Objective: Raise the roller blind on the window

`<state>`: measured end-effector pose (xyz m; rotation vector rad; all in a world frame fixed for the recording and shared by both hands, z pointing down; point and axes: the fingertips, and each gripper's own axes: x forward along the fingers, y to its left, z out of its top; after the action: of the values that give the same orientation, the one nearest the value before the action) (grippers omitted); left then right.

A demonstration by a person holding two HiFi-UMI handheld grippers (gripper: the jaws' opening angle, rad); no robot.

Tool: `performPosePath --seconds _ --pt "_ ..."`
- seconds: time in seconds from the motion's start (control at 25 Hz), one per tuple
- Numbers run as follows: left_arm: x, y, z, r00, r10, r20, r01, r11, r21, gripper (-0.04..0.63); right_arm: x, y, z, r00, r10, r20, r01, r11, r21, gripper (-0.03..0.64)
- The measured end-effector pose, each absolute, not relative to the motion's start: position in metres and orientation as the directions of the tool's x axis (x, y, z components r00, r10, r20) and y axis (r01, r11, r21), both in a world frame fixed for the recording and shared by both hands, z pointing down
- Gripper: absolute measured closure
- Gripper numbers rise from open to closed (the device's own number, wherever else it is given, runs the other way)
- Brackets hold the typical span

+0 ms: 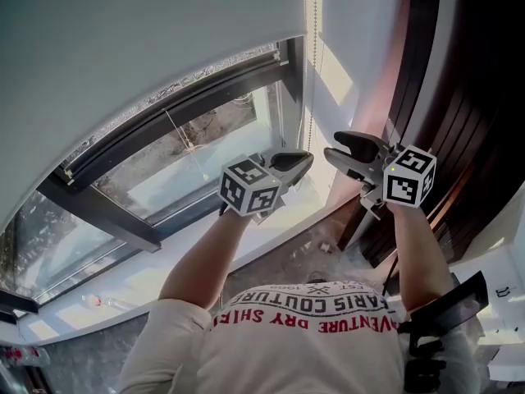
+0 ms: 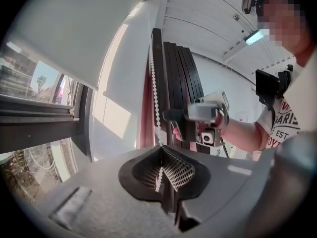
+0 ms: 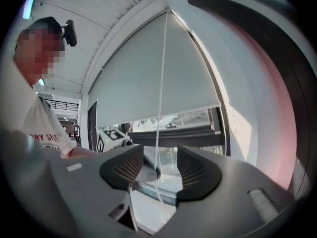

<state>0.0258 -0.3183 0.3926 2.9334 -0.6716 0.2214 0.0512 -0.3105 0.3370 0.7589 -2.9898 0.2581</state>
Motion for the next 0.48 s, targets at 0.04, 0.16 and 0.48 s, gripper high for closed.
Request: performPosePath --seconds 0.04,0.16,0.48 --pt "0.028 -0.316 0.392 0.893 -0.417 0.17 -0.435 -0.897 0.085 0.588 0.05 -0.314 0.317 -0.878 -0.477 0.051 -0.479 0.866 -0.144 0.411" --pt "0.032 -0.309 0.392 0.898 -0.405 0.17 -0.422 -0.903 0.081 0.588 0.045 -0.324 0.266 -0.876 -0.482 -0.022 -0.476 0.87 -0.128 0.423" --pt "0.035 -0.302 0.391 0.903 -0.394 0.174 -0.413 -0.907 0.09 0.588 0.022 -0.332 0.215 -0.88 -0.474 -0.041 -0.472 0.88 -0.042 0.526"
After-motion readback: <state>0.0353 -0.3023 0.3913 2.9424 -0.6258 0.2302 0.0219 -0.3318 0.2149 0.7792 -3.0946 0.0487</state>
